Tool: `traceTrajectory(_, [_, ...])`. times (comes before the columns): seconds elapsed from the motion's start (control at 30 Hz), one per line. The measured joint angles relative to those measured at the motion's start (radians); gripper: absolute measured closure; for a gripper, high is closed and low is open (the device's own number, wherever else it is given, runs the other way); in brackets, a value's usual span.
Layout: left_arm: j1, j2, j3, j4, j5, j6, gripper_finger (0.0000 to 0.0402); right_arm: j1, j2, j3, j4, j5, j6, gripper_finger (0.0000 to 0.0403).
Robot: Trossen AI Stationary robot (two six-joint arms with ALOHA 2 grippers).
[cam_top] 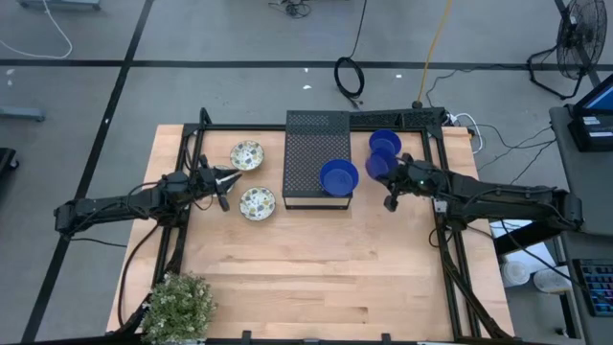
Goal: Pick & Place Mini bowls
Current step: Stack the bottom blue bowl on the blue bowl on the shelf
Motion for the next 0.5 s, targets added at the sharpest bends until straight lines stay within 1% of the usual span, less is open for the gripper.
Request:
traceTrajectory(0.37, [0.000,0.000,0.000,0.000,0.000,0.000,0.0325,0.000,0.000,0.000,0.226,-0.004,-0.089,0.0402])
traceTrajectory(0.5, [0.000,0.000,0.000,0.000,0.000,0.000,0.0325,0.000,0.001,0.000,0.301,-0.004,-0.096,0.0402])
